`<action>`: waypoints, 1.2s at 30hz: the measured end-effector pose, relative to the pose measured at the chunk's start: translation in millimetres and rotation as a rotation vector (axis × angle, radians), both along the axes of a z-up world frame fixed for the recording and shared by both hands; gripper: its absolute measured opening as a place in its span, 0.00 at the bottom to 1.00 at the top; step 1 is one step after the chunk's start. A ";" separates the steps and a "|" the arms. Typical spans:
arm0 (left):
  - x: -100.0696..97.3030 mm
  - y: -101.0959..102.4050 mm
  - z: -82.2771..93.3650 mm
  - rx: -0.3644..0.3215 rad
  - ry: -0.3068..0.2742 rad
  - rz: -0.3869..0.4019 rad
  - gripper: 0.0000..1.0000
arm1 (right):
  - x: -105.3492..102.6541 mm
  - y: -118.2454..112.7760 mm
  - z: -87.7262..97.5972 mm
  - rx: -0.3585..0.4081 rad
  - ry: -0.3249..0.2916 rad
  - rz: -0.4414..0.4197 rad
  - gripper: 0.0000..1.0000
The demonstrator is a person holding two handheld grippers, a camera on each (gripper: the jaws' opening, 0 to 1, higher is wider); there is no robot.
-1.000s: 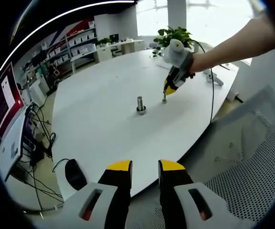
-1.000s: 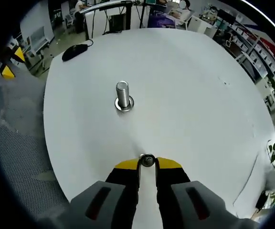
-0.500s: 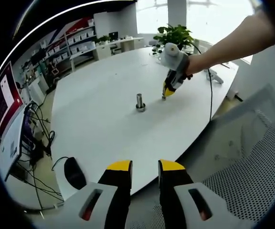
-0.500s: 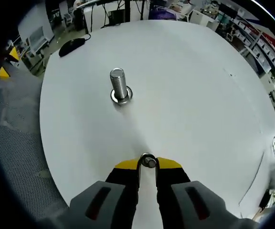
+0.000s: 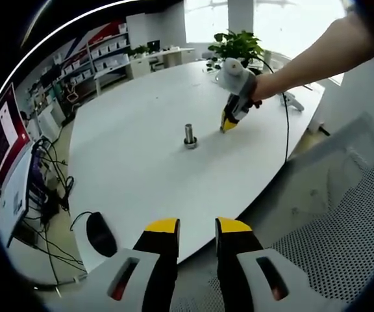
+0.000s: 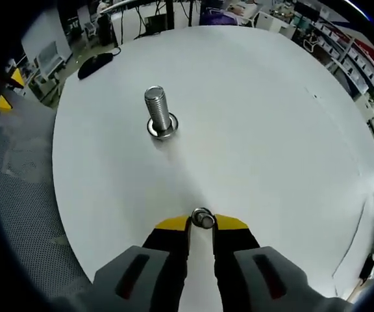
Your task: Place the washer onto the threaded stud by aligning its center hole with the stud, sliding it down to the base, and recovering from edge contact or off-axis alignment until the washer reaches the visible bottom stop.
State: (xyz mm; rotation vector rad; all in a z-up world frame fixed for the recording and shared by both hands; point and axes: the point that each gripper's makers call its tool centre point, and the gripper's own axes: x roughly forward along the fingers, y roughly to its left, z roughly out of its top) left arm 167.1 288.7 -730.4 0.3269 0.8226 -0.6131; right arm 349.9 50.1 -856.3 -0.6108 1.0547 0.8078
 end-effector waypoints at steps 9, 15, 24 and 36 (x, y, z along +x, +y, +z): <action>-0.9 -2.9 1.3 -0.005 -0.005 -0.014 0.20 | -3.3 -3.0 9.1 0.035 -0.058 -0.031 0.27; -2.7 -4.3 0.6 -0.001 -0.001 -0.024 0.20 | -6.9 -9.4 19.1 0.092 -0.086 -0.124 0.29; -0.9 -4.1 3.6 -0.020 -0.010 -0.015 0.20 | -21.8 -16.1 36.1 0.216 -0.144 -0.250 0.29; 0.5 -5.2 8.6 -0.032 -0.034 -0.013 0.21 | -51.5 -30.5 69.7 0.351 -0.223 -0.315 0.29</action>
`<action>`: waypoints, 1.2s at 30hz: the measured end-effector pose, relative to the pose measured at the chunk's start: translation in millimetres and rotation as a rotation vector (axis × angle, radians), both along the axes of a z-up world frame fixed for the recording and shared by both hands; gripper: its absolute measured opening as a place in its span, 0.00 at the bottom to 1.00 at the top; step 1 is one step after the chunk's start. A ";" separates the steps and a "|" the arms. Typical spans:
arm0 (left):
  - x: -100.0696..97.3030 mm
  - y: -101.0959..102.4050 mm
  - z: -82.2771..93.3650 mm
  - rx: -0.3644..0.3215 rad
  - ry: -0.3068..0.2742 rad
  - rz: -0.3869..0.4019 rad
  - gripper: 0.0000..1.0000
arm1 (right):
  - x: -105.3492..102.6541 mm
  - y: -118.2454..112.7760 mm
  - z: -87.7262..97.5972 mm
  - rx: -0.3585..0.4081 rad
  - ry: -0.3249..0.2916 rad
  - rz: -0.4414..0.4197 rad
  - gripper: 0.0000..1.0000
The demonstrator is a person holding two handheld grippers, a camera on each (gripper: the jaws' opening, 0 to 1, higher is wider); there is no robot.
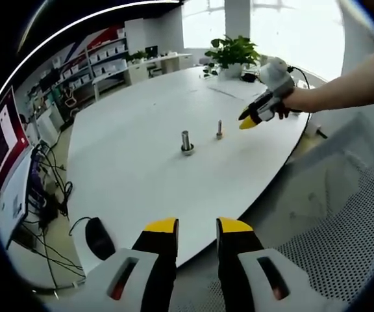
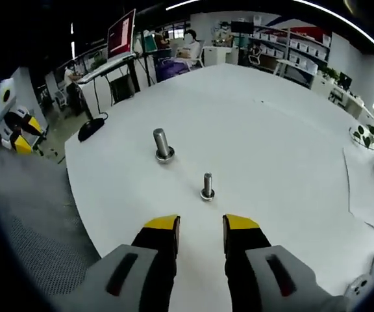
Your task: Place the washer onto the threaded stud by aligning its center hole with the stud, sliding it down to the base, and recovering from edge contact or off-axis alignment until the washer reaches the visible bottom stop.
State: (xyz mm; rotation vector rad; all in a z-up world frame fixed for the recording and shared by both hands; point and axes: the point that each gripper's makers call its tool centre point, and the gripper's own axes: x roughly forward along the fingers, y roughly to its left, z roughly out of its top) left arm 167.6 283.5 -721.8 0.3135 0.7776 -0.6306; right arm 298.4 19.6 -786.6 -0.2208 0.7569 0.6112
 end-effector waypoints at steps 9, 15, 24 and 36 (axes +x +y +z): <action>3.4 1.5 6.1 -0.026 -0.020 0.020 0.21 | -24.9 3.2 34.0 0.029 -0.076 -0.016 0.29; 3.2 1.3 5.7 -0.023 -0.020 0.026 0.21 | -43.3 19.7 51.4 0.055 -0.094 0.009 0.29; 6.5 3.5 9.9 -0.039 -0.036 0.046 0.21 | -64.4 21.4 82.0 0.215 -0.078 -0.075 0.34; 8.7 6.1 13.1 -0.047 -0.051 0.066 0.22 | -96.8 22.0 100.3 0.297 -0.063 -0.107 0.40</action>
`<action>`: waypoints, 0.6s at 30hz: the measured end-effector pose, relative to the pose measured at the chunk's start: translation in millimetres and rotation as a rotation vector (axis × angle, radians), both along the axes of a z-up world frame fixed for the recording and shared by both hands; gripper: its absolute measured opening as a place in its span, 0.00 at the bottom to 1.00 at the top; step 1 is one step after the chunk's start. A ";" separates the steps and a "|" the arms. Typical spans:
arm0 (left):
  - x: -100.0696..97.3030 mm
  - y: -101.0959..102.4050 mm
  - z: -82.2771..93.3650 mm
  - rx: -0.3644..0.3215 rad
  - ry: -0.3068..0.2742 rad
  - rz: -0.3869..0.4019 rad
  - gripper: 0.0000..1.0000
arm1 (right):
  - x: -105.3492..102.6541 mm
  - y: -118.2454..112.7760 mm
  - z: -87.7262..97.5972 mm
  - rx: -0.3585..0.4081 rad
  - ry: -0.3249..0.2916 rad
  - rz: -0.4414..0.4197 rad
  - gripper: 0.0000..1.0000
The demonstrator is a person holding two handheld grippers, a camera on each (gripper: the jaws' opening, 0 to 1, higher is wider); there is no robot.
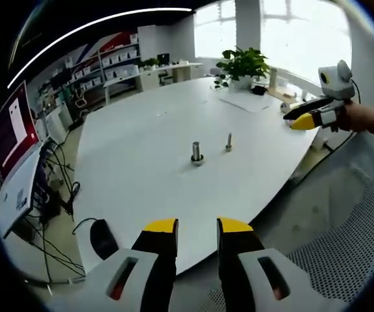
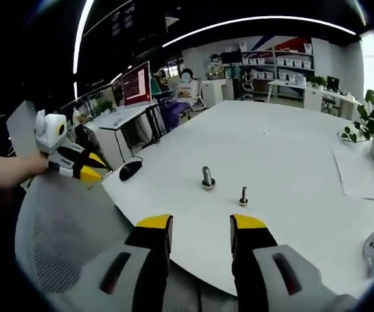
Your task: Place the washer onto the threaded stud by aligning its center hole with the stud, sliding it down to the base, and recovering from edge contact or off-axis alignment until the washer reaches the visible bottom stop.
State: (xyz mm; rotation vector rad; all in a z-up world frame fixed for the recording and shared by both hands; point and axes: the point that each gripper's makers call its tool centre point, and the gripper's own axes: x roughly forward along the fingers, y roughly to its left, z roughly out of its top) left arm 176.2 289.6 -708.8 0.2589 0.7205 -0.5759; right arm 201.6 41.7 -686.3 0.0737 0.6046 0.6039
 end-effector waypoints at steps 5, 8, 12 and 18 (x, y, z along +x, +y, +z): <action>2.7 1.1 4.3 -0.012 -0.015 0.011 0.22 | -8.2 1.9 10.3 -0.001 -0.038 -0.001 0.40; 4.0 2.8 7.0 -0.029 -0.016 0.028 0.22 | -9.5 6.5 12.2 0.018 -0.045 -0.017 0.40; 6.9 6.8 10.9 -0.062 -0.029 0.053 0.21 | -13.3 10.8 2.7 -0.029 -0.038 0.005 0.40; 7.3 4.9 12.1 -0.068 -0.036 0.057 0.21 | -13.1 4.9 -2.0 -0.081 -0.053 0.011 0.40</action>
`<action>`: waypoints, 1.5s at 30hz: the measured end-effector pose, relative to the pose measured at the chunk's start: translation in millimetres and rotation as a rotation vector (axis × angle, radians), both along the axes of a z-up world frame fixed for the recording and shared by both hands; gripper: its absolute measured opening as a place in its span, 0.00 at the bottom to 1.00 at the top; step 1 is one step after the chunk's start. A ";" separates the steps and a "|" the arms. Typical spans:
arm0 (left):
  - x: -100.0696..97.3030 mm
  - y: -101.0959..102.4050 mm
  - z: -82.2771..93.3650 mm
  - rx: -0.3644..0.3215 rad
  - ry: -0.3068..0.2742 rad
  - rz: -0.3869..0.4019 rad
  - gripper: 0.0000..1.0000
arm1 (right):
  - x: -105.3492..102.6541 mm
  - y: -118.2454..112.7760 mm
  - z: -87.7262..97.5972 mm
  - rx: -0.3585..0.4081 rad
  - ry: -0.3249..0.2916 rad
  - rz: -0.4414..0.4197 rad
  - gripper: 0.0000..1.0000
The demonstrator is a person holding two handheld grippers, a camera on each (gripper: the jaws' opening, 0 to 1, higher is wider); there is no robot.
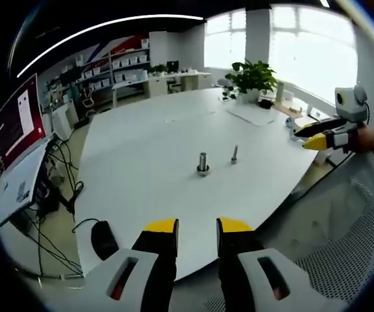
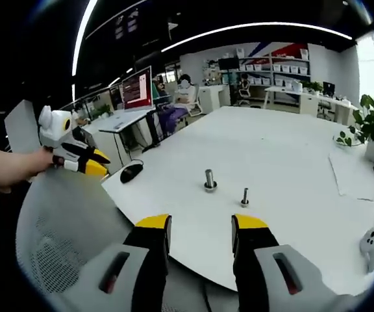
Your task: Place the washer onto the threaded stud by aligning its center hole with the stud, sliding it down to the base, and recovering from edge contact or off-axis alignment until the washer reaches the visible bottom stop.
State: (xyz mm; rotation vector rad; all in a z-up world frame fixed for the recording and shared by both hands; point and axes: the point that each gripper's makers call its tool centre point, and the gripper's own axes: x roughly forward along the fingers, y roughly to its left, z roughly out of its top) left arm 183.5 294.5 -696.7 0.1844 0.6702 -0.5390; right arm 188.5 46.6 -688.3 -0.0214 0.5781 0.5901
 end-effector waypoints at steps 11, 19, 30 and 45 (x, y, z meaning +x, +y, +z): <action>3.2 6.3 1.5 0.011 -0.020 0.026 0.21 | -3.5 -6.2 -17.8 -0.079 0.060 -0.009 0.38; 4.8 10.5 3.2 0.023 -0.037 0.044 0.19 | -5.9 -10.8 -23.3 -0.091 0.088 -0.031 0.38; 6.5 15.0 6.3 0.027 -0.059 0.059 0.20 | -4.5 -13.9 -21.4 -0.082 0.082 -0.055 0.38; 9.1 18.9 8.9 0.026 -0.070 0.075 0.19 | -5.1 -13.8 -25.0 -0.104 0.095 -0.046 0.37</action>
